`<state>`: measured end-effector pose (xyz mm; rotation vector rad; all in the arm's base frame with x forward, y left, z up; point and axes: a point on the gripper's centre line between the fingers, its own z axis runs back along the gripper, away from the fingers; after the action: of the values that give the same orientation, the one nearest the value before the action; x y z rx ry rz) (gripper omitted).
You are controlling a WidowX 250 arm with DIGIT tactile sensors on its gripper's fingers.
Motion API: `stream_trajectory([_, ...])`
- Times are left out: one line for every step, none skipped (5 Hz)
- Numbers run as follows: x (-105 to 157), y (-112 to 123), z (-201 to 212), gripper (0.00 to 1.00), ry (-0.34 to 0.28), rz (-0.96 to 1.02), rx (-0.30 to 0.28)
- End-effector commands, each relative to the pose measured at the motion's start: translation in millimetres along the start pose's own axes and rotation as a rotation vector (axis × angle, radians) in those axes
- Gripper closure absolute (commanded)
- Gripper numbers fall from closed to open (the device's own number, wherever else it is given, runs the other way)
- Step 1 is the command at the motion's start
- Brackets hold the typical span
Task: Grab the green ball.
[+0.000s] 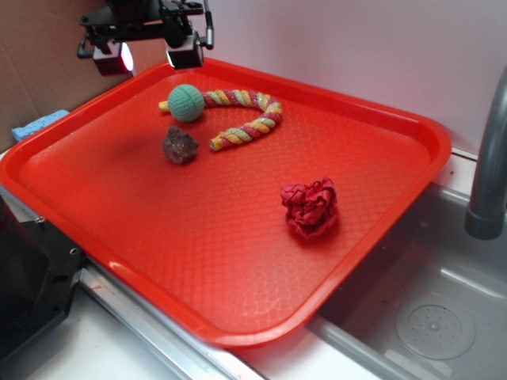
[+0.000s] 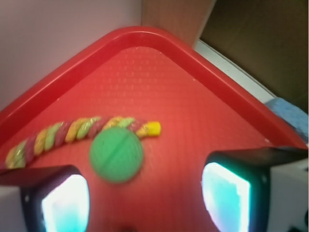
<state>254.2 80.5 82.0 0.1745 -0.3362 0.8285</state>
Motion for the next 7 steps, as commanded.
stream_trajectory([14,1,-26,0.00,-0.060,0.020,0.030])
stream_trajectory([16,-4,-40,0.88,-0.043,-0.012,0.016])
stream_trajectory([18,-7,-52,1.00,0.020,-0.016,-0.057])
stream_trajectory([18,-6,-56,1.00,0.045,-0.016,-0.089])
stream_trajectory([16,-4,-59,1.00,0.065,-0.014,-0.086])
stream_trajectory([14,-5,-41,1.00,0.054,-0.040,-0.081])
stream_trajectory([7,-9,-2,1.00,0.000,-0.086,-0.056])
